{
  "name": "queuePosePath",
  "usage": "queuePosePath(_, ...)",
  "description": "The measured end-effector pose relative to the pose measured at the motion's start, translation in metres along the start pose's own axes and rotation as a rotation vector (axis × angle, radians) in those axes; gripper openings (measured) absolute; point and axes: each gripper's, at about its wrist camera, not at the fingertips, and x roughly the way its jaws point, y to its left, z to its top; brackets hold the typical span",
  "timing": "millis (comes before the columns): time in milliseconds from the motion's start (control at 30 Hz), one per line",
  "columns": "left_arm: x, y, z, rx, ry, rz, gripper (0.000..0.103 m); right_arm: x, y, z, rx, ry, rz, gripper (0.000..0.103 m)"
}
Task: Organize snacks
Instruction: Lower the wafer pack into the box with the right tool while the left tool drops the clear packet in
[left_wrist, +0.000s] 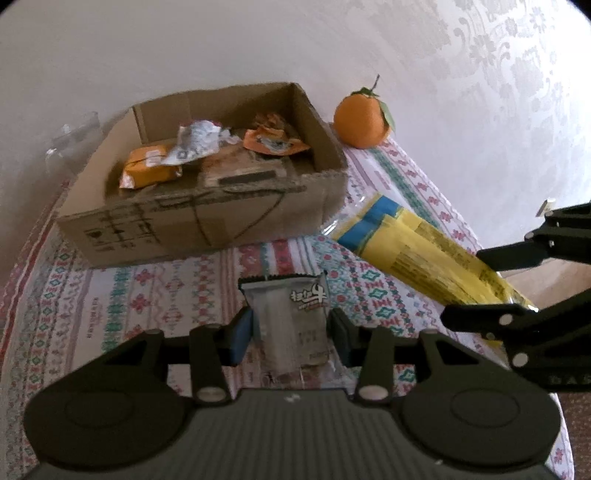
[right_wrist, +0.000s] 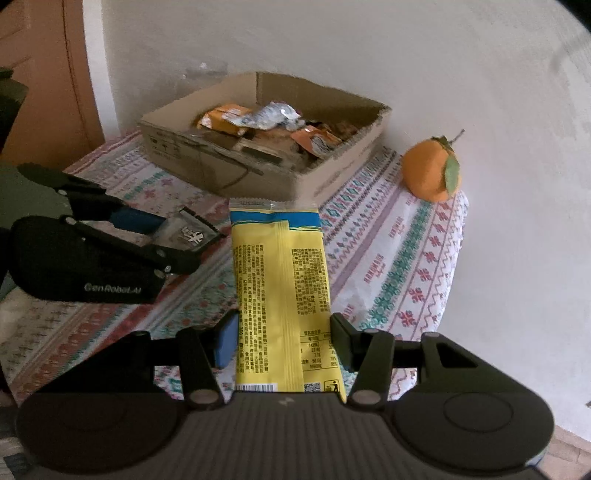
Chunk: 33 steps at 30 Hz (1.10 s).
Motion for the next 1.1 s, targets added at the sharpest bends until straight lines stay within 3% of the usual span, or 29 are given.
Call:
queuePosePath(300, -0.032, 0.035, 0.012, -0.005, -0.04, -0.007, 0.045, -0.027, 0.014, 0.027, -0.047, -0.068, 0.019, 0.058)
queuePosePath(500, -0.042, 0.063, 0.04, 0.0, -0.067, -0.001, 0.045, -0.023, 0.013, 0.064, -0.06, -0.111, 0.012, 0.058)
queuePosePath(833, 0.009, 0.1, 0.114, 0.005, -0.083, 0.059, 0.045, 0.015, -0.008, 0.127, 0.012, -0.137, 0.025, 0.058)
queuePosePath(933, 0.028, 0.107, 0.124, 0.002, -0.089, 0.071, 0.051, 0.032, -0.013, 0.143, 0.025, -0.13, 0.024, 0.058)
queuePosePath(1000, 0.034, 0.11, 0.126, -0.003, -0.094, 0.07, 0.068, 0.041, -0.014, 0.152, 0.024, -0.124, 0.02, 0.058)
queuePosePath(1100, 0.034, 0.116, 0.127, -0.005, -0.121, 0.064, 0.081, 0.056, -0.013, 0.165, 0.011, -0.113, 0.009, 0.058)
